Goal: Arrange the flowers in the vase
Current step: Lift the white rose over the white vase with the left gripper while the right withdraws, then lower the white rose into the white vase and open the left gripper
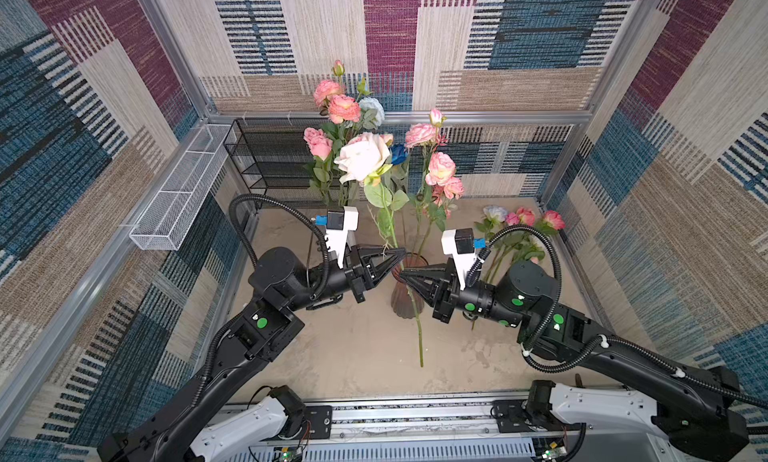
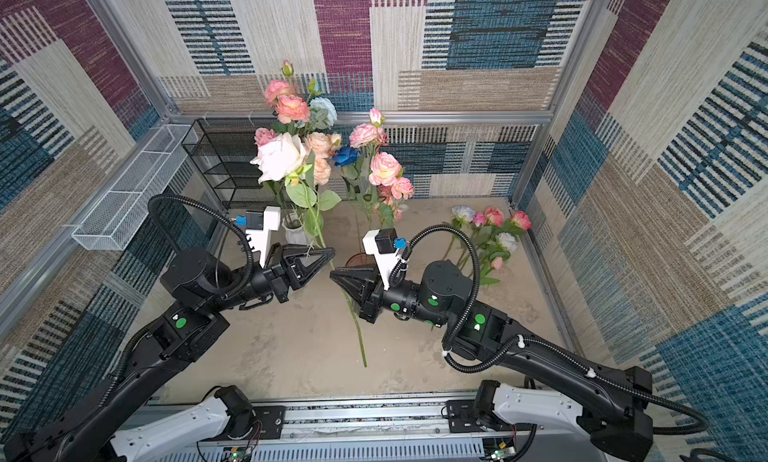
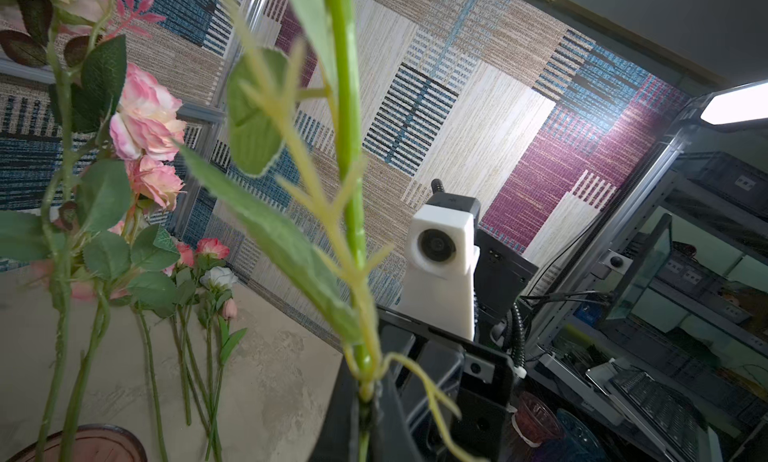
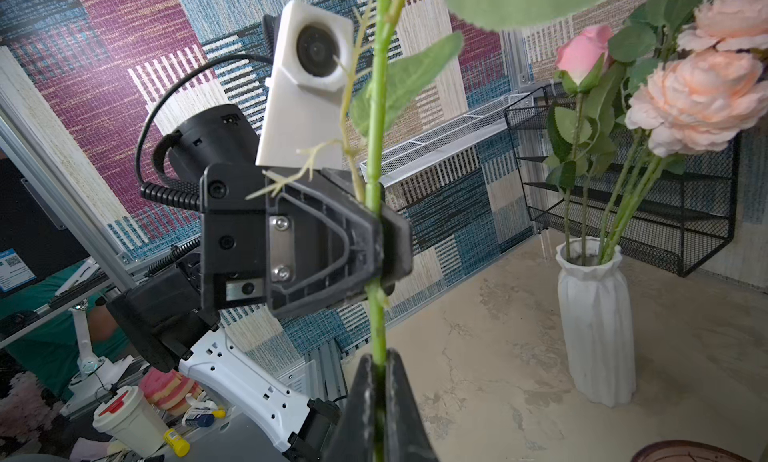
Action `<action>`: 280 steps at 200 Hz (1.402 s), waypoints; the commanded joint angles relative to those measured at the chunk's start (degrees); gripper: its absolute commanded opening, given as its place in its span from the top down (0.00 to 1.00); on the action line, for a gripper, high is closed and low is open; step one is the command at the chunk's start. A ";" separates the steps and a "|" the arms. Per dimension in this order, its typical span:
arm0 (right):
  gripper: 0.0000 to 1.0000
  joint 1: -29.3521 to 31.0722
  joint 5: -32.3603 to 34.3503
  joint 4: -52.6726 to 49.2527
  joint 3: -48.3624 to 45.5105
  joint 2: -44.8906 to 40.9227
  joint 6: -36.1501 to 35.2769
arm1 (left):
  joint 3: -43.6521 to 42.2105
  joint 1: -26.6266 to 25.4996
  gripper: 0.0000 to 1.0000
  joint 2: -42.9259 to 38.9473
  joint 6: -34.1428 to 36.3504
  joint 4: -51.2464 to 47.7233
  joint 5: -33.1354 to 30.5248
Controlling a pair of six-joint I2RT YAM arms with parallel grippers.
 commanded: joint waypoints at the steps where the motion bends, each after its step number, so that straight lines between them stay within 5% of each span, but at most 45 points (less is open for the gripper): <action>1: 0.72 -0.10 4.10 -0.24 -0.82 -1.13 0.65 | 1.71 -0.12 1.00 -0.40 5.23 -0.33 -2.49; 27: 0.48 -0.06 8.41 -1.89 -2.70 -4.28 0.29 | 5.68 -0.06 1.00 0.70 10.84 -5.71 -5.41; 79: 0.46 -0.11 13.28 -5.21 -5.35 -11.30 0.16 | 21.38 0.20 1.00 9.73 25.02 -14.71 -12.67; 144: 0.48 -0.10 16.61 -8.85 -5.18 -15.96 0.19 | 34.31 2.98 1.00 23.18 26.99 -14.10 -10.53; 263: 0.47 -0.11 20.66 -10.35 -6.42 -17.32 -0.04 | 3.96 6.39 1.00 21.38 14.60 0.53 -11.18; 280: 0.47 -0.09 21.17 -9.92 -6.97 -17.29 0.31 | 0.30 6.39 0.84 20.51 12.72 0.62 -12.40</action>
